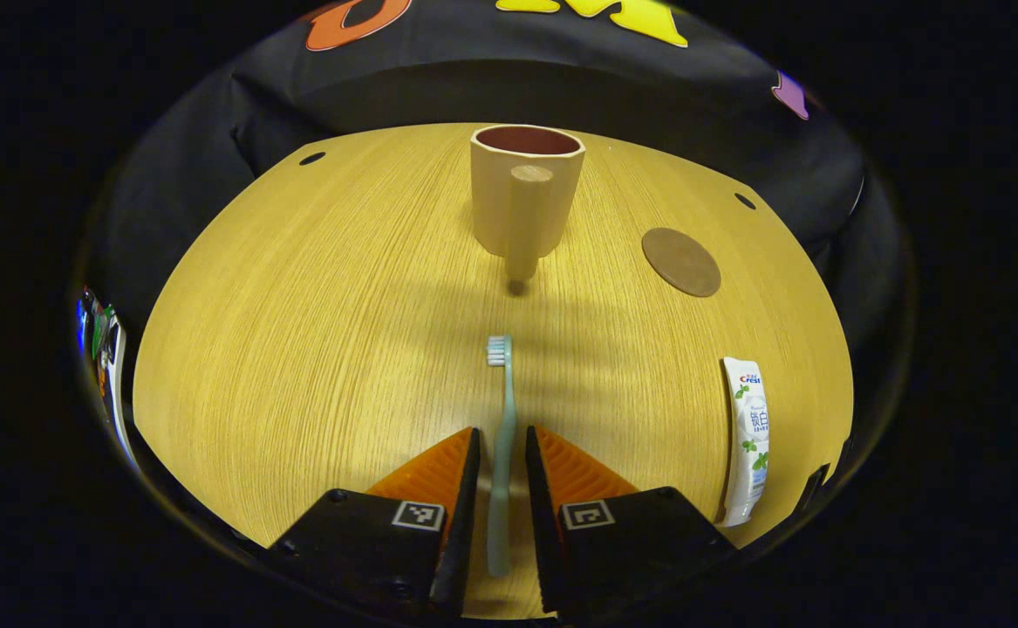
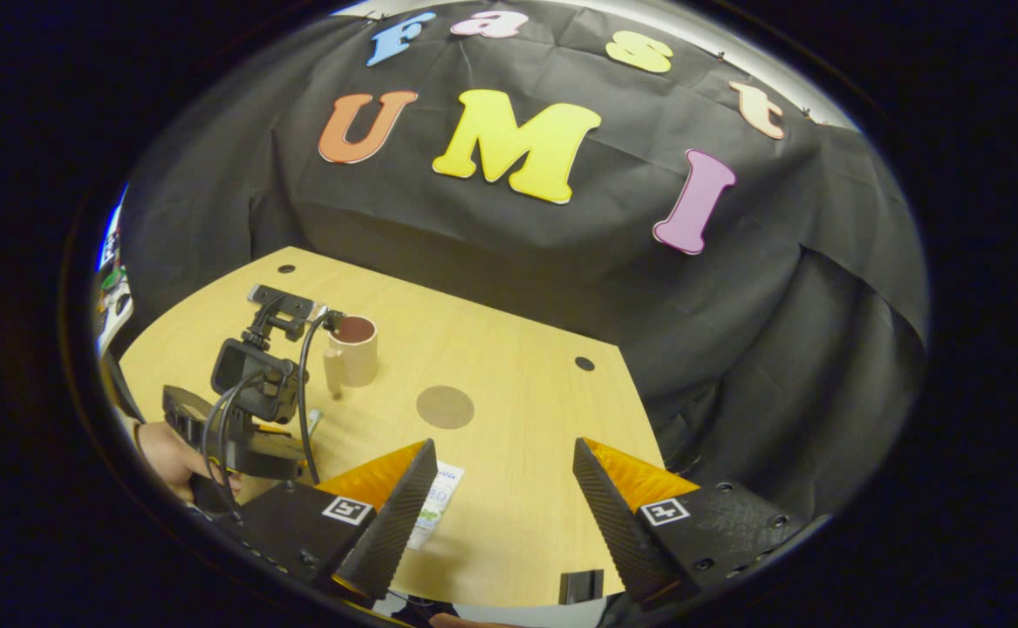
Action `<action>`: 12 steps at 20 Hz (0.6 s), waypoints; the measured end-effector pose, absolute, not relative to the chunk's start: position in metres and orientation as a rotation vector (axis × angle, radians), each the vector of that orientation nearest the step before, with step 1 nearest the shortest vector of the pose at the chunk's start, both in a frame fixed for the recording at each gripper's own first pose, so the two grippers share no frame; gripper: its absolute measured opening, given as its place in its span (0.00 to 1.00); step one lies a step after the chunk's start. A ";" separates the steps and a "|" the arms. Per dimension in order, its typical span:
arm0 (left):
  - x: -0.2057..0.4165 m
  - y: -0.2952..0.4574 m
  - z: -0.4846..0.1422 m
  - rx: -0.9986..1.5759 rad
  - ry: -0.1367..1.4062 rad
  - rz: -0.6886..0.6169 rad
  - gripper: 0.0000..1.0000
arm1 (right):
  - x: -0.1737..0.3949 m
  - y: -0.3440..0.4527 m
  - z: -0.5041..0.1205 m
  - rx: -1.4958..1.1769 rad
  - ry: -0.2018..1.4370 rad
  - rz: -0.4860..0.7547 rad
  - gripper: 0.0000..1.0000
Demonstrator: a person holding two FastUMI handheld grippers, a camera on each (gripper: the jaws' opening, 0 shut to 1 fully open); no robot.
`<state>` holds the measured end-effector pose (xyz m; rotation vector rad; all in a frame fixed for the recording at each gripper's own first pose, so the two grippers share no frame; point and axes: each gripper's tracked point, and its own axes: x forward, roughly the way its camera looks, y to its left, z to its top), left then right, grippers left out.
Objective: Put the toothbrush and toothpaste on the desktop into the cup, then pick up the cup and place it on the coaster on the desktop.
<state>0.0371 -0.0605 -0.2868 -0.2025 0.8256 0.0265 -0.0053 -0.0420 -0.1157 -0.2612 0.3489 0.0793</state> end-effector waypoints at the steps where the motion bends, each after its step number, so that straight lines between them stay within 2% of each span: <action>1: 0.036 -0.060 -0.288 -0.200 0.828 0.027 0.32 | -0.005 -0.041 -0.117 -0.258 0.355 0.082 0.95; 2: 0.036 -0.060 -0.286 -0.199 0.827 0.018 0.29 | -0.006 -0.042 -0.119 -0.256 0.362 0.083 0.98; 8: 0.031 -0.067 -0.289 -0.199 0.859 -0.001 0.16 | -0.004 -0.041 -0.131 -0.241 0.406 0.095 0.98; 9: 0.031 -0.066 -0.288 -0.191 0.867 0.001 0.14 | -0.005 -0.042 -0.134 -0.234 0.417 0.097 0.95; 12: 0.032 -0.067 -0.288 -0.157 0.877 -0.013 0.09 | -0.006 -0.040 -0.146 -0.213 0.462 0.108 0.95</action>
